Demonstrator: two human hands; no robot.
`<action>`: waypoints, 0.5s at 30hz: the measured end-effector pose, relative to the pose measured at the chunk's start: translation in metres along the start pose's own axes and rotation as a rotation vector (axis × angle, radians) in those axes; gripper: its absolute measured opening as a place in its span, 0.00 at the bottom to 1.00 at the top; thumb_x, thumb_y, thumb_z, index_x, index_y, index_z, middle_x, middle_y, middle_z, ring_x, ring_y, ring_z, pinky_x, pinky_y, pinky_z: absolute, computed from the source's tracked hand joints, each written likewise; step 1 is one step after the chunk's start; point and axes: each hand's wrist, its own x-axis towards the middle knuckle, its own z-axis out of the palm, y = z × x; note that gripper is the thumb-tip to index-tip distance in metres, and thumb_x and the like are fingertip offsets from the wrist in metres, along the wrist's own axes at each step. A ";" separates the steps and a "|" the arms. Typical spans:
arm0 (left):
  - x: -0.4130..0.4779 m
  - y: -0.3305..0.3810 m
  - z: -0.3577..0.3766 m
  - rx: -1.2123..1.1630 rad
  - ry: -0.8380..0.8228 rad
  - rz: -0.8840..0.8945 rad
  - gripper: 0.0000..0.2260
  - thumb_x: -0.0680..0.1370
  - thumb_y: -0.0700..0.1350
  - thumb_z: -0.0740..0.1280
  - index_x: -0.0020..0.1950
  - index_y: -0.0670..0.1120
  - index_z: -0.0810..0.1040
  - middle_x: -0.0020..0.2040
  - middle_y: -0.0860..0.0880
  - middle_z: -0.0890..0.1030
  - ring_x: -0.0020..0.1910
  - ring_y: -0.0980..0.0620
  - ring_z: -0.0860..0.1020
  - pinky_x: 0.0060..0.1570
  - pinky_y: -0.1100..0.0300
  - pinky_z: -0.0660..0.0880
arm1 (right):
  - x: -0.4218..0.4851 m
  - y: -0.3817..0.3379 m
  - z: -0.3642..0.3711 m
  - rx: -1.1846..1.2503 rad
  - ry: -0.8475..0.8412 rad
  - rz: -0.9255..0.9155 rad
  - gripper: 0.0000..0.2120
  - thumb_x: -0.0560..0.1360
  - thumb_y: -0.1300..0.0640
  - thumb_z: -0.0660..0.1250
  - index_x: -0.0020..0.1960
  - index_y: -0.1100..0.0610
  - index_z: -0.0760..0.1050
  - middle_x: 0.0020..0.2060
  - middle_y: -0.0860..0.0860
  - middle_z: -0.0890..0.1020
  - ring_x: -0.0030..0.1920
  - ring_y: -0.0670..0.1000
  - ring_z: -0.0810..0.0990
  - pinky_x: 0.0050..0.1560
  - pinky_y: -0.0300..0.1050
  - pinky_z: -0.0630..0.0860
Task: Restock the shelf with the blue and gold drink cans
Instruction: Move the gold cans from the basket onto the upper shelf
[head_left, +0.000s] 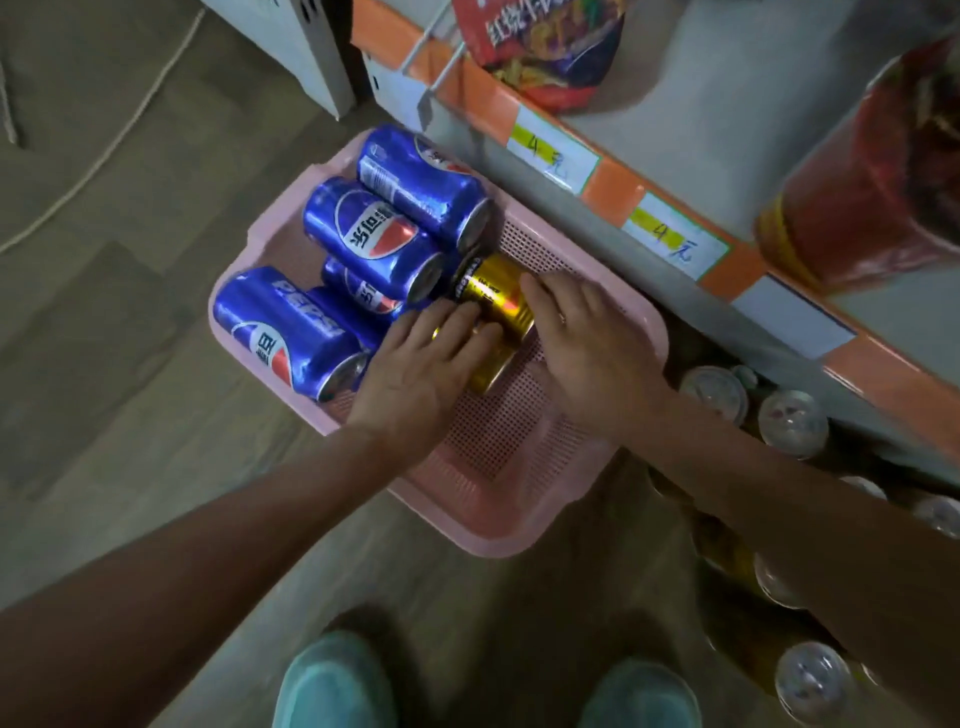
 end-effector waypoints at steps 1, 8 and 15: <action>0.002 -0.003 0.002 0.012 0.020 0.015 0.26 0.74 0.42 0.71 0.72 0.48 0.72 0.70 0.44 0.74 0.68 0.40 0.70 0.65 0.47 0.64 | 0.003 -0.001 0.002 -0.016 -0.001 0.011 0.36 0.74 0.52 0.67 0.78 0.61 0.58 0.68 0.58 0.70 0.65 0.60 0.70 0.60 0.57 0.75; -0.003 -0.005 -0.003 0.049 0.099 0.084 0.25 0.69 0.39 0.70 0.68 0.40 0.77 0.64 0.41 0.78 0.62 0.39 0.74 0.61 0.48 0.66 | 0.015 -0.012 0.001 -0.099 0.024 0.050 0.37 0.70 0.48 0.73 0.73 0.61 0.64 0.59 0.57 0.73 0.59 0.57 0.72 0.54 0.51 0.76; -0.018 0.004 -0.026 -0.325 0.017 -0.079 0.33 0.70 0.45 0.76 0.73 0.44 0.69 0.69 0.44 0.73 0.66 0.44 0.75 0.66 0.50 0.73 | 0.018 -0.017 -0.001 -0.152 -0.008 0.093 0.32 0.68 0.49 0.74 0.67 0.59 0.68 0.57 0.56 0.76 0.57 0.56 0.75 0.48 0.48 0.75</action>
